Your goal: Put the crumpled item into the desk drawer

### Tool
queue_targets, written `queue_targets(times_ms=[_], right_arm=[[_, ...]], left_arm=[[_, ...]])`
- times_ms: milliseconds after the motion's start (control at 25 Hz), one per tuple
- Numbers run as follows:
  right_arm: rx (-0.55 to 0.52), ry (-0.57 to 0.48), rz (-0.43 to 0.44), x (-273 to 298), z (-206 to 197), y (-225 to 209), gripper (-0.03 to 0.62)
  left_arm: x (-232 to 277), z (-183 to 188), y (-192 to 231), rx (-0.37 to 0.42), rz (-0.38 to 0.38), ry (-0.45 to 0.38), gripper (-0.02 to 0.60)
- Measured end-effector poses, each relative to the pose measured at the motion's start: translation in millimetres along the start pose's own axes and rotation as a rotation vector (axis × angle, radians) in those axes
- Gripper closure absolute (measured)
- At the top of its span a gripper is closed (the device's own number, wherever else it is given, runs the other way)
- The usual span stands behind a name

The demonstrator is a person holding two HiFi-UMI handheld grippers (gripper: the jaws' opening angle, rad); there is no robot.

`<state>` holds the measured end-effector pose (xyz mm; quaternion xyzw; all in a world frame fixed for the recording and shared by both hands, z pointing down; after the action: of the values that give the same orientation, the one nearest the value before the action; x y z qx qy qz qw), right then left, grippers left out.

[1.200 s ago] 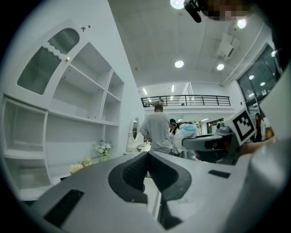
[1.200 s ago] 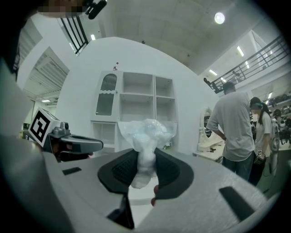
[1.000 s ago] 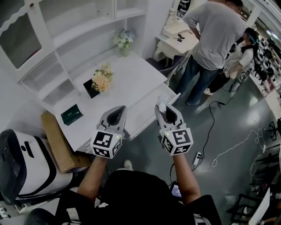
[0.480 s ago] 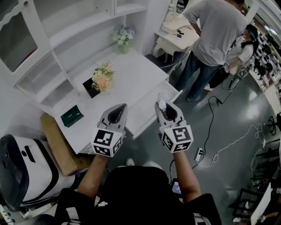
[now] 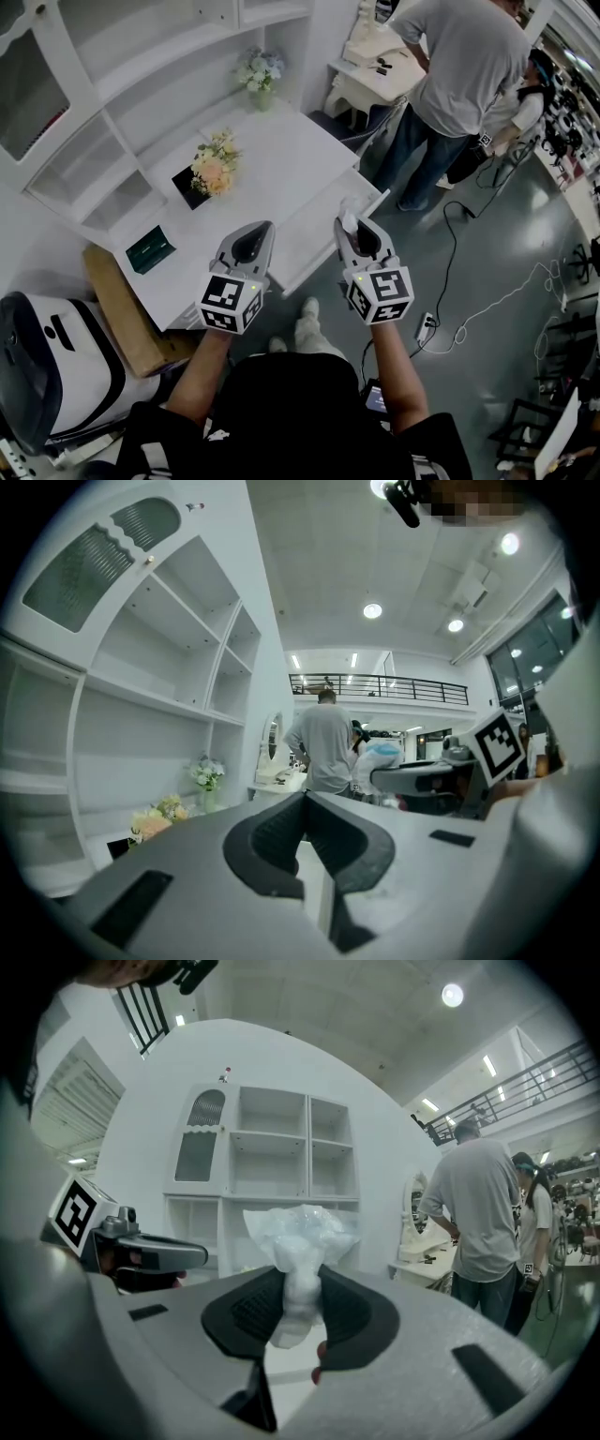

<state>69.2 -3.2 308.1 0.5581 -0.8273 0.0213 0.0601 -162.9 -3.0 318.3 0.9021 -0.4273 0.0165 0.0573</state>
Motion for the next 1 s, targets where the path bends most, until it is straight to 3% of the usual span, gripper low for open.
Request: queue_targets(times_ms=[1000], right_arm=[[0.005, 0.101, 0.059, 100, -25, -94, 0.507]], left_arm=[[125, -24, 33, -0.073, 0.054, 0.088, 0.575]])
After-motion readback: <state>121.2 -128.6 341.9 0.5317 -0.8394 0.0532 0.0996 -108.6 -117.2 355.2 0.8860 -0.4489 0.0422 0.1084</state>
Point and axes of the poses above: the fingertips, and each gripper's own axes: x forward along the fingers, y to its left, z out of its top, the point moved 10 cm from there along -x, backward along the fingers, and after that the axes turned 4 degrees about -z, right-handed, at the moved point
